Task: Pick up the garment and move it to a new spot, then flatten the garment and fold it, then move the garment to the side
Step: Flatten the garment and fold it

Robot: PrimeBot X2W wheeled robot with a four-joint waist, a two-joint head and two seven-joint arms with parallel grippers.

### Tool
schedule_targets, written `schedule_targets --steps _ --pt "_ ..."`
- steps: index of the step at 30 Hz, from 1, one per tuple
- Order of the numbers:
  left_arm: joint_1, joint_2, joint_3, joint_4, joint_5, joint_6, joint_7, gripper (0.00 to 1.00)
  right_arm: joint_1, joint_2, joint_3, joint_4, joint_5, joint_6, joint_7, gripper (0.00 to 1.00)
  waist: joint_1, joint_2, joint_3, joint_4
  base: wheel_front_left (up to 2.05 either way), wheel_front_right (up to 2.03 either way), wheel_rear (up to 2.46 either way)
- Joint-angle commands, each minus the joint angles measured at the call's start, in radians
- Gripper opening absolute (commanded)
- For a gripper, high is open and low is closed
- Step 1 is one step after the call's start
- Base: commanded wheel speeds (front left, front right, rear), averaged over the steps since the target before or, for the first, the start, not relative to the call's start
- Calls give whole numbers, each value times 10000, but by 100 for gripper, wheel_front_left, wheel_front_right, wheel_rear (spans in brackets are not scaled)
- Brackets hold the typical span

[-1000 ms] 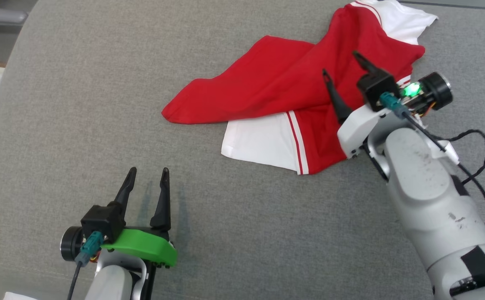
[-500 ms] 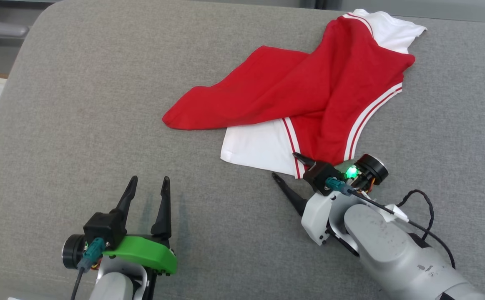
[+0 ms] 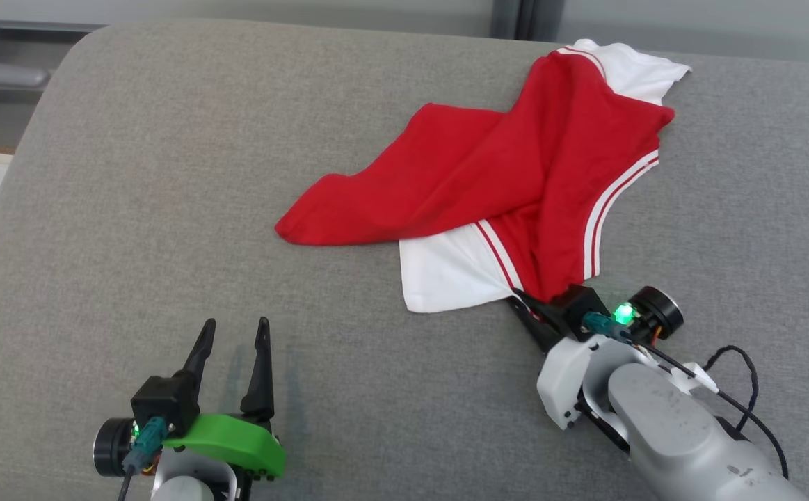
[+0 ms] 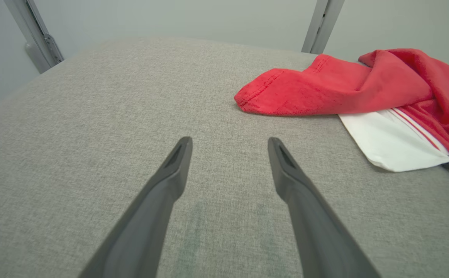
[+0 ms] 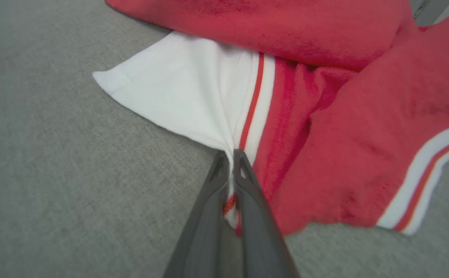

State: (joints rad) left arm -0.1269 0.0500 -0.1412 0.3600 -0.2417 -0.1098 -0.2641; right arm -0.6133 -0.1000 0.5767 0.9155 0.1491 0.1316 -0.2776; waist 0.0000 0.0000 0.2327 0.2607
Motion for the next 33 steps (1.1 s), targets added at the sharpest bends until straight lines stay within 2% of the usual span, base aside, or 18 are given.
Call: schedule_targets --steps 1,14,15,16,17,18,25,33 --pt "171 22 33 -27 85 17 0 100 780 -479 -122 125 -4 -21 243 0 0 0 -372 -406 0 0 0" --pt "590 21 -184 -63 266 33 0 100 2557 -1787 -2212 -1323 -267 -21 172 0 0 0 -1155 -1662 0 0 0" --pt "615 21 -240 -60 274 19 0 100 2633 -1837 -2398 -1376 -330 -19 166 17 0 0 -1163 -1762 0 0 0" --pt "640 21 -282 -55 276 11 0 100 2669 -1839 -2570 -1428 -331 -19 159 42 0 0 -1157 -1850 0 0 0" --pt "636 21 -369 -51 287 -8 0 100 2690 -1826 -2828 -1542 -322 -19 139 92 0 0 -1136 -1942 0 0 0" --pt "620 21 -441 -51 278 -22 0 100 2722 -1810 -3004 -1640 -333 -19 139 100 0 0 -1118 -2007 0 0 0" --pt "254 26 -1708 -107 -344 -191 0 100 3069 -1488 -4567 -2916 -762 -18 137 100 0 0 -944 -2373 0 0 0" --pt "-255 100 -3808 843 -1178 -213 -1 100 3213 -853 -5311 -3927 -1419 -18 137 100 0 0 -736 -2788 0 0 0"
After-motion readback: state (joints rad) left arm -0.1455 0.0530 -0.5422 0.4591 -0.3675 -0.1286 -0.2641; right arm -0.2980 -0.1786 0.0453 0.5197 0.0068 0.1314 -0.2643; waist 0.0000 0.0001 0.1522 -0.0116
